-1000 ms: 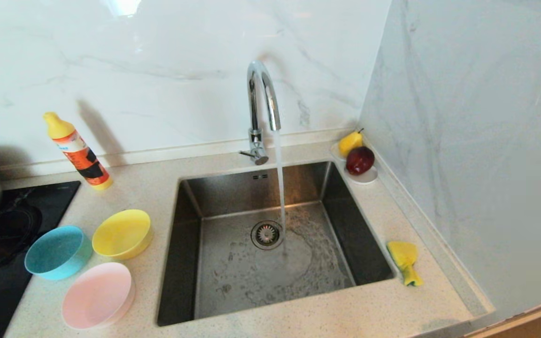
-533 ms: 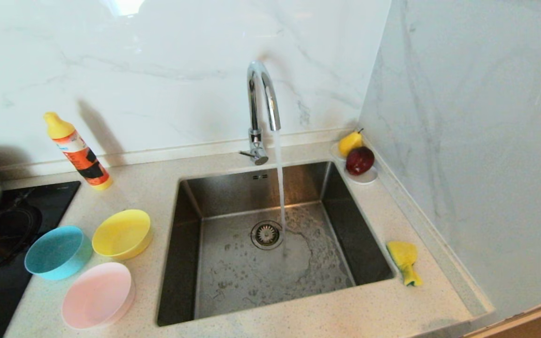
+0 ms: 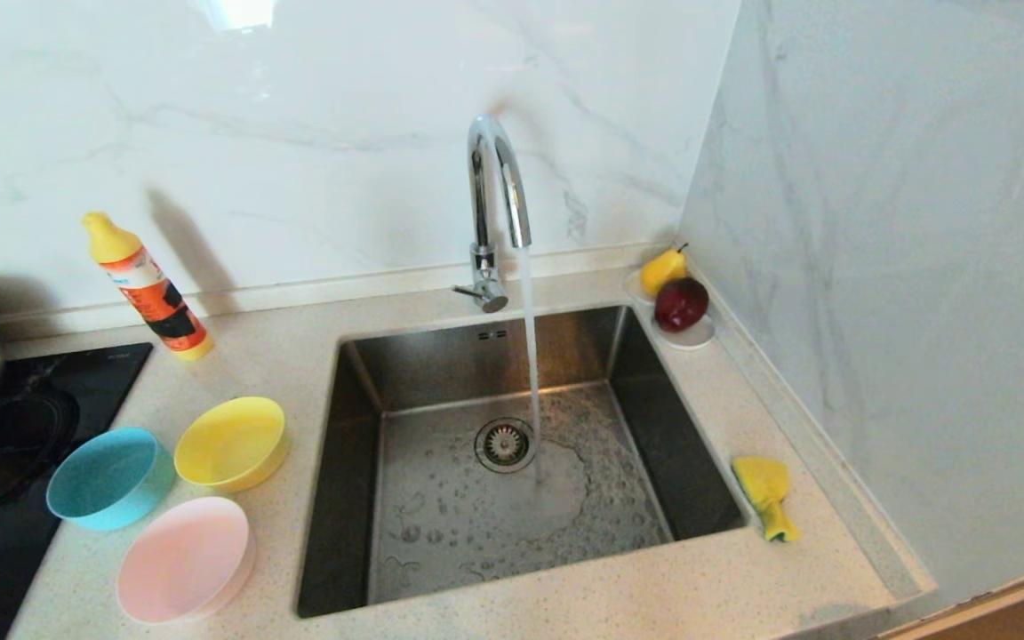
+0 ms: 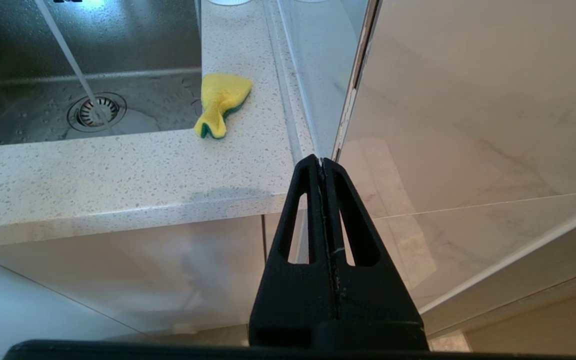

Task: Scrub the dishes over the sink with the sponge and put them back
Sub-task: Pick up a bowl and the sponge

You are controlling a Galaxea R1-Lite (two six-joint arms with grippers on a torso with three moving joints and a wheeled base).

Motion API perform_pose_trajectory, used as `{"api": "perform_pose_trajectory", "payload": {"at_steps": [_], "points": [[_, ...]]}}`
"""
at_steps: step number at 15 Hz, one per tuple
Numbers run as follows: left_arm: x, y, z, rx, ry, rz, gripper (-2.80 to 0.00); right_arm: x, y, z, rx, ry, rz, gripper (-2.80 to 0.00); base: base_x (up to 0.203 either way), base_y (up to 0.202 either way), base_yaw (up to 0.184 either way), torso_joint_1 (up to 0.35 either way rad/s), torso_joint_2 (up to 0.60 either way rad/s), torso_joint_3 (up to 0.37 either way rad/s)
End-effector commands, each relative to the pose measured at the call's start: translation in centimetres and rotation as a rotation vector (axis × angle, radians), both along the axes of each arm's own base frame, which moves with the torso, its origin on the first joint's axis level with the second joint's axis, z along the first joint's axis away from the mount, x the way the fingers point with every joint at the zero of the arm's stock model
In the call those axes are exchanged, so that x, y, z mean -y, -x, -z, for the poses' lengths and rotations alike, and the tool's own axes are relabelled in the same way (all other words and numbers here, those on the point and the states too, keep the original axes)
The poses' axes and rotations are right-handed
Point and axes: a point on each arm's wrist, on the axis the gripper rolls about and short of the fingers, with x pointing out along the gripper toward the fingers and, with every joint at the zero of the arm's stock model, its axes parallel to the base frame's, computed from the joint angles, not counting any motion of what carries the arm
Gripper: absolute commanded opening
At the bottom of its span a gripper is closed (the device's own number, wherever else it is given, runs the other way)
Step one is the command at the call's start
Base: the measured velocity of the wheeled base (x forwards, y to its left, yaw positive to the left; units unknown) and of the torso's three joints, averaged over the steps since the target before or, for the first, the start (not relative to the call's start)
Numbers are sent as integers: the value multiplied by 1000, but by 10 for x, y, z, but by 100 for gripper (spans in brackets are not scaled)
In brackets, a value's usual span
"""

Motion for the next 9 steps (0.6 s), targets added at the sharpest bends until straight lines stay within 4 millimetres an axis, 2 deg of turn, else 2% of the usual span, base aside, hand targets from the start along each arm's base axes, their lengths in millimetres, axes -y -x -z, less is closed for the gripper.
{"api": "perform_pose_trajectory", "payload": {"at_steps": [1,9], "points": [[0,-1,4,-18,0,0,-280,0,0,0,-1,0,0,-280,0,0,0,0,0,0],[0,-1,4,-18,0,0,-280,0,0,1,-3,54,-5,-280,0,0,0,0,0,0]]}}
